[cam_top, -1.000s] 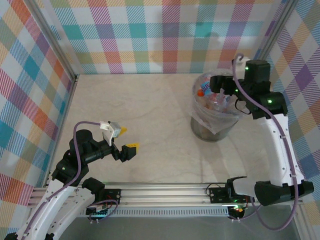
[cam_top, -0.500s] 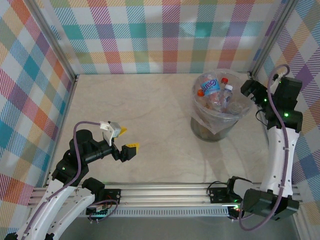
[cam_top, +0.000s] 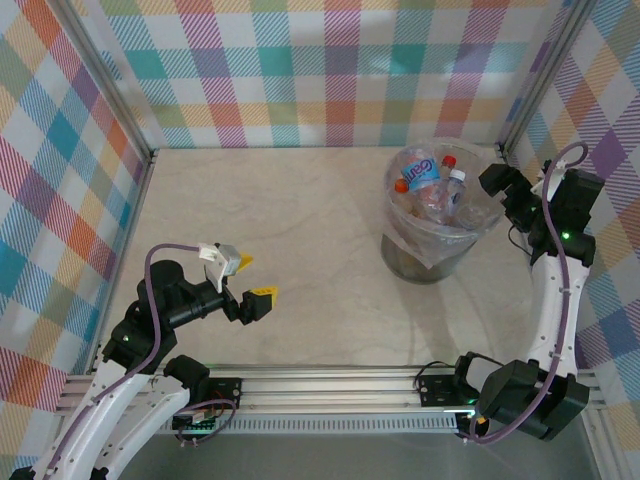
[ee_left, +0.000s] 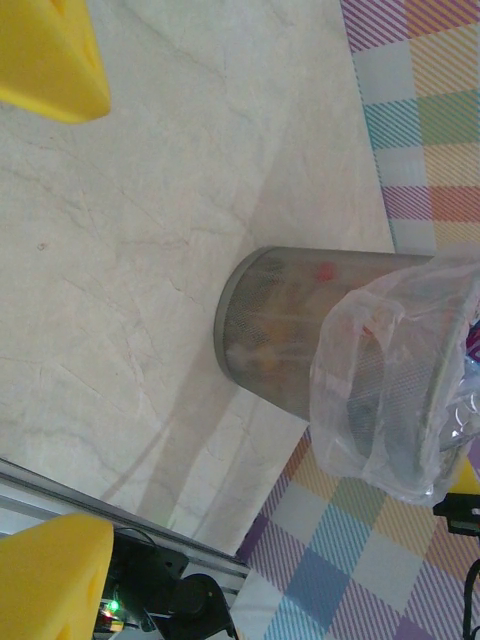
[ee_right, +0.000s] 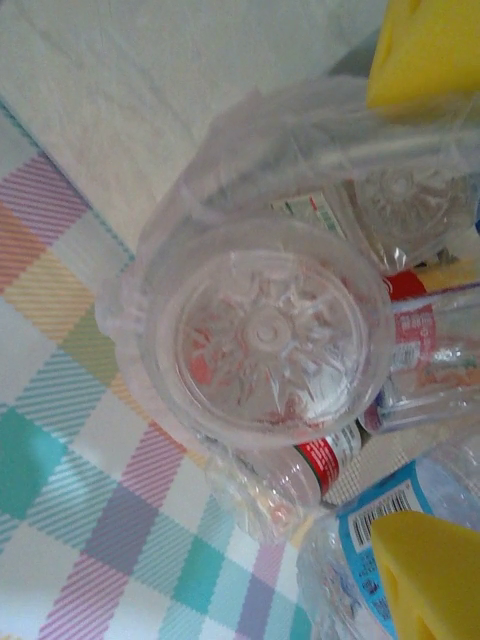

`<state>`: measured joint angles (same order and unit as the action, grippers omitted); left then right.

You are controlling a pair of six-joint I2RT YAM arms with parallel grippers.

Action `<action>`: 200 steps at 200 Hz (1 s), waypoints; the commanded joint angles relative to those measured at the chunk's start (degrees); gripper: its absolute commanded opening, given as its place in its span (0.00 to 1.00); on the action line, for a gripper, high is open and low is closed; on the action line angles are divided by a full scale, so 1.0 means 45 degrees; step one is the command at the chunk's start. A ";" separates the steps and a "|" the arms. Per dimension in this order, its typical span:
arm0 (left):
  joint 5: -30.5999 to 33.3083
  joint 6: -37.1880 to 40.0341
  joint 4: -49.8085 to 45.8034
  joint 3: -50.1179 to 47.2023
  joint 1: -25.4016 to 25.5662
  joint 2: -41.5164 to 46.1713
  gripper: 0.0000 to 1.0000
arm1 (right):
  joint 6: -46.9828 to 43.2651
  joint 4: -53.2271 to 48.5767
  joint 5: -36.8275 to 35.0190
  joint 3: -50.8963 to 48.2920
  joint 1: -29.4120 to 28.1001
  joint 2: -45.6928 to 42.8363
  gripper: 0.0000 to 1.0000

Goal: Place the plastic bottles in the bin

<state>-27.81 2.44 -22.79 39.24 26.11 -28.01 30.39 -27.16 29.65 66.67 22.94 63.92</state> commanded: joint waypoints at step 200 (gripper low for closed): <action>0.0123 0.0143 -0.0084 0.0143 -0.0067 0.0051 1.00 | 0.1614 0.3931 0.1215 -0.0591 -0.5759 0.2166 1.00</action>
<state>-27.75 2.44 -22.79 39.24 26.11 -28.01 35.35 -12.01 34.20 63.57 1.78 72.49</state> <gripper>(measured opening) 0.999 0.996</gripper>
